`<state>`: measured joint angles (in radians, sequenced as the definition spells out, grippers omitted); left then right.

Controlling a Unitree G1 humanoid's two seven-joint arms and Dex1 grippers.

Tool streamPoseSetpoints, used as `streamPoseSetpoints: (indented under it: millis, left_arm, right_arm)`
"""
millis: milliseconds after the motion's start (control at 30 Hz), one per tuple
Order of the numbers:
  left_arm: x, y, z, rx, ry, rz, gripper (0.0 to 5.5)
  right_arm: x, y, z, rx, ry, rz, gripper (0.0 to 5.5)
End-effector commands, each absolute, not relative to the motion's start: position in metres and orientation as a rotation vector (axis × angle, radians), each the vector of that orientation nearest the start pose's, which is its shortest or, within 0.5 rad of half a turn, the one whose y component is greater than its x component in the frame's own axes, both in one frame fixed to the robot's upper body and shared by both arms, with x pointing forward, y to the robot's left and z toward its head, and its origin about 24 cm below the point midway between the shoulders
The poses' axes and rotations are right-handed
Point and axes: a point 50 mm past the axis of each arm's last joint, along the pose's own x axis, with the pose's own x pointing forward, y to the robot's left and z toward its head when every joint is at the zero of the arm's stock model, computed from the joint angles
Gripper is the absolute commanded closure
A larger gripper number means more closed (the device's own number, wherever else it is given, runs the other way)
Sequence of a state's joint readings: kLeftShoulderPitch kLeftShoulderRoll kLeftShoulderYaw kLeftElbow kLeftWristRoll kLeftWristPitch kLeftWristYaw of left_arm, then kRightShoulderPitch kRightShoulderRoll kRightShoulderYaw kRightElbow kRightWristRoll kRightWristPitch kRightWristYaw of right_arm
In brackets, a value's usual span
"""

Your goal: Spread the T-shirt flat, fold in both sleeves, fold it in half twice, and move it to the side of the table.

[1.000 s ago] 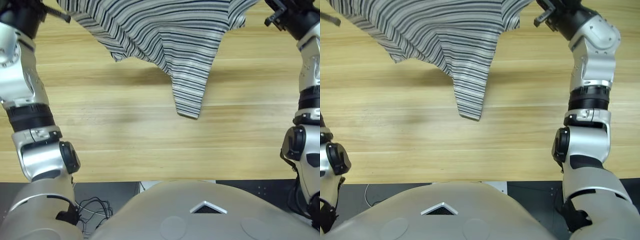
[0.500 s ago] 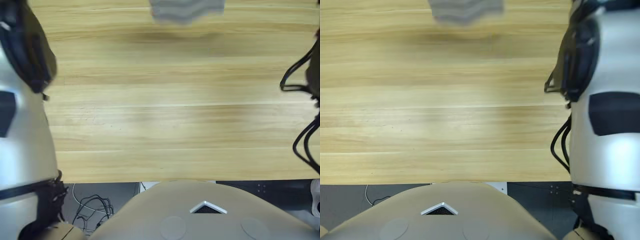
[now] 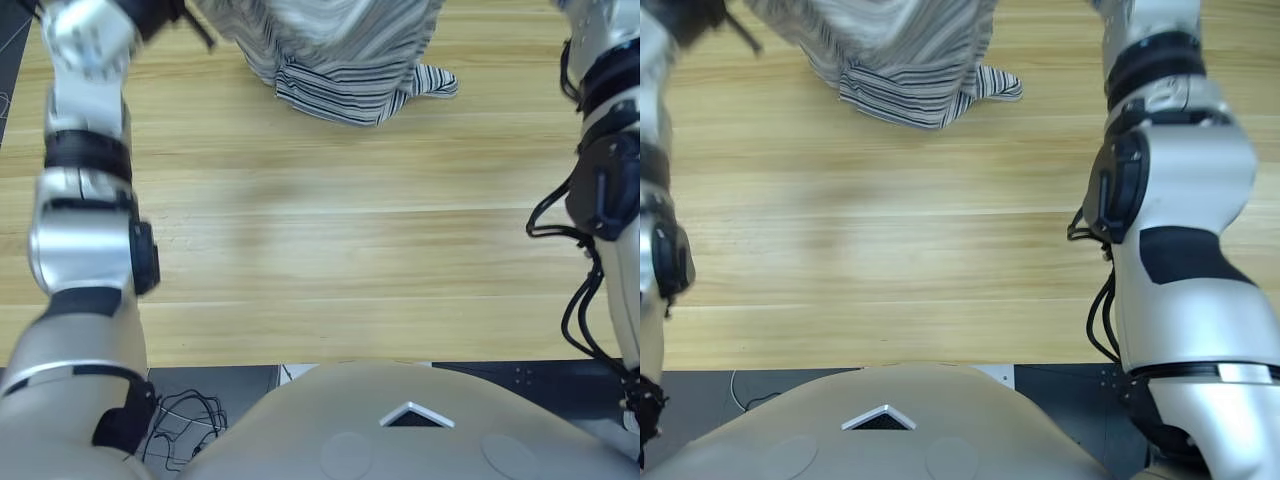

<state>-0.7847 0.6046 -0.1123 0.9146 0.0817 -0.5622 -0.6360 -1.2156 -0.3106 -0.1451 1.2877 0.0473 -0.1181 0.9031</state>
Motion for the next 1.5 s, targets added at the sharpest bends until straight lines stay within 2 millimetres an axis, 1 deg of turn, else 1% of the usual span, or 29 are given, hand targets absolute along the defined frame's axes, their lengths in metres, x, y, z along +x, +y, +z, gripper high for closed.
streamPoseSetpoints:
  millis: [33,67,133,200,300,367,433,467,500,567,667,733,800,867,967,1033,1100,1133,1167,1200,1267,1333,1433,1467,1500]
  left_arm:
    - [0.240,0.248,0.158,0.829,-0.160,-1.078,5.40]
    - [0.236,0.249,0.175,0.821,-0.181,-1.076,5.40]
    - [0.232,0.247,0.200,0.811,-0.230,-1.076,5.40]
    - [0.227,0.243,0.215,0.793,-0.269,-1.084,5.40]
    - [0.216,0.237,0.225,0.769,-0.274,-1.106,5.40]
    - [0.207,0.233,0.223,0.752,-0.242,-1.137,5.40]
    - [0.198,0.229,0.214,0.728,-0.183,-1.185,5.40]
    - [0.191,0.226,0.204,0.719,-0.122,-1.230,5.40]
    - [0.185,0.225,0.192,0.710,-0.044,-1.276,5.40]
    - [0.168,0.223,0.157,0.706,0.133,-1.379,5.40]
    - [0.141,0.221,0.112,0.694,0.325,-1.502,5.40]
    - [0.123,0.221,0.092,0.669,0.405,-1.566,5.40]
    - [0.108,0.225,0.084,0.647,0.483,-1.616,5.40]
    - [0.097,0.232,0.082,0.634,0.564,-1.634,5.40]
    - [0.079,0.237,0.076,0.704,0.632,-1.675,5.40]
    - [0.071,0.240,0.068,0.738,0.703,-1.671,5.07]
    - [0.070,0.240,0.066,0.735,0.732,-1.662,4.76]
    - [0.069,0.239,0.066,0.733,0.737,-1.665,4.58]
    - [0.068,0.238,0.065,0.746,0.729,-1.667,4.41]
    - [0.068,0.236,0.064,0.750,0.721,-1.666,4.39]
    - [0.070,0.231,0.064,0.749,0.688,-1.661,4.39]
    - [0.073,0.230,0.069,0.777,0.665,-1.662,4.39]
    - [0.089,0.222,0.093,0.821,0.545,-1.657,4.39]
    - [0.102,0.214,0.110,0.791,0.448,-1.635,4.39]
    - [0.118,0.205,0.131,0.719,0.325,-1.609,4.39]
  right_arm:
    - [0.357,-0.174,0.103,0.030,0.103,1.137,5.38]
    - [0.352,-0.178,0.100,0.046,0.108,1.146,5.38]
    - [0.345,-0.184,0.102,0.070,0.104,1.169,5.38]
    - [0.338,-0.186,0.107,0.091,0.094,1.212,5.38]
    - [0.319,-0.196,0.117,0.108,0.091,1.313,5.38]
    - [0.306,-0.205,0.116,0.080,0.127,1.351,5.38]
    - [0.289,-0.216,0.107,0.030,0.213,1.396,5.38]
    - [0.278,-0.223,0.099,-0.005,0.276,1.420,5.38]
    - [0.269,-0.228,0.092,-0.032,0.333,1.437,5.38]
    - [0.254,-0.235,0.082,-0.070,0.420,1.464,5.38]
    - [0.239,-0.238,0.069,-0.106,0.506,1.493,5.38]
    - [0.234,-0.238,0.061,-0.103,0.544,1.511,5.38]
    - [0.230,-0.242,0.055,-0.085,0.574,1.512,5.38]
    - [0.228,-0.250,0.051,-0.078,0.607,1.494,5.38]
    - [0.228,-0.266,0.046,-0.111,0.633,1.458,5.38]
    - [0.229,-0.275,0.041,-0.087,0.696,1.418,5.40]
    - [0.229,-0.277,0.039,-0.057,0.733,1.400,5.40]
    - [0.228,-0.276,0.039,-0.060,0.749,1.410,5.13]
    - [0.227,-0.275,0.040,-0.071,0.757,1.428,4.99]
    - [0.227,-0.274,0.040,-0.089,0.751,1.441,4.73]
    - [0.222,-0.274,0.041,-0.118,0.748,1.476,4.73]
    - [0.217,-0.276,0.045,-0.137,0.744,1.499,4.73]
    - [0.217,-0.279,0.056,-0.201,0.701,1.526,4.73]
    - [0.218,-0.280,0.061,-0.233,0.681,1.536,4.73]
    - [0.222,-0.281,0.068,-0.255,0.659,1.533,4.73]
